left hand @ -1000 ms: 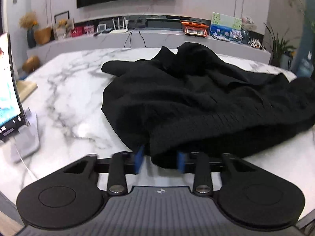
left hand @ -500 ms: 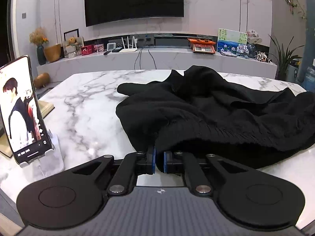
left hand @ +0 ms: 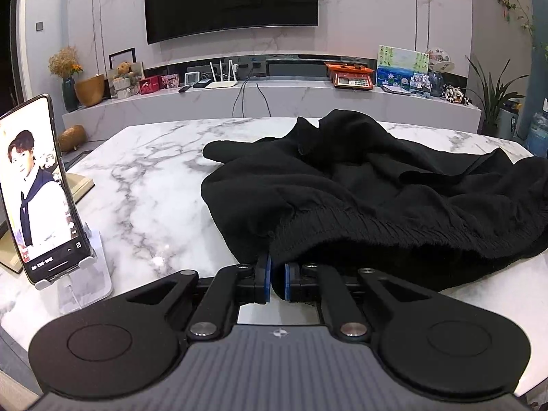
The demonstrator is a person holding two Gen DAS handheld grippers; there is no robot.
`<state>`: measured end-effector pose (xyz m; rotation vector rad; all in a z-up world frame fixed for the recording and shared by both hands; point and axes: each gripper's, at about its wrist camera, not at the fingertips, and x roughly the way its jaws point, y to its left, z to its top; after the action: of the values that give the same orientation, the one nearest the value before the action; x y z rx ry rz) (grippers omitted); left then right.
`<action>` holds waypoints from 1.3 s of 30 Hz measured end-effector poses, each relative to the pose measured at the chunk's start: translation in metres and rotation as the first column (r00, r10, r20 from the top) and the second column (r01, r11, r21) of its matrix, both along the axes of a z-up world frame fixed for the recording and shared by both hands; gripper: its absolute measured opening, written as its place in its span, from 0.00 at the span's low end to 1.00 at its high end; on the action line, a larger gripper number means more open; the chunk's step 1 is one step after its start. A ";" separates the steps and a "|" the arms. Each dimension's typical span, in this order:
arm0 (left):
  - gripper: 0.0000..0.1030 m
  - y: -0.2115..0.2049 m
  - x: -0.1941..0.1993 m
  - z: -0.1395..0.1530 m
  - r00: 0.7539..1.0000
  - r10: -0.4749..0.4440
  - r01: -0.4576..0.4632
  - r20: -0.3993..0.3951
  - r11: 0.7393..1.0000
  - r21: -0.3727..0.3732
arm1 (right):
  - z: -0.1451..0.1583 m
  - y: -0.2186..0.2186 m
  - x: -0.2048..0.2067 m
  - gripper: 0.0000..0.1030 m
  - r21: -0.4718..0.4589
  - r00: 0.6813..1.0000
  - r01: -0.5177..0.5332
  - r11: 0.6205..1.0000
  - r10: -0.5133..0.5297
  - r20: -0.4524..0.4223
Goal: Fold clothes
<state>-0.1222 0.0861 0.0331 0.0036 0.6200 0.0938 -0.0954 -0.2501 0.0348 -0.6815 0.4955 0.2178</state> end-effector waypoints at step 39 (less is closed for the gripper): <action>0.05 0.005 0.011 0.070 0.988 -0.154 0.150 0.012 0.972 0.182 | 0.069 -0.040 0.003 0.03 0.315 0.974 0.225 0.922 -0.221 -0.049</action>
<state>-0.1111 0.0907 0.1036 0.2257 0.5817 0.0014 -0.0927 -0.2900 0.1038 -0.3029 0.5311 0.0832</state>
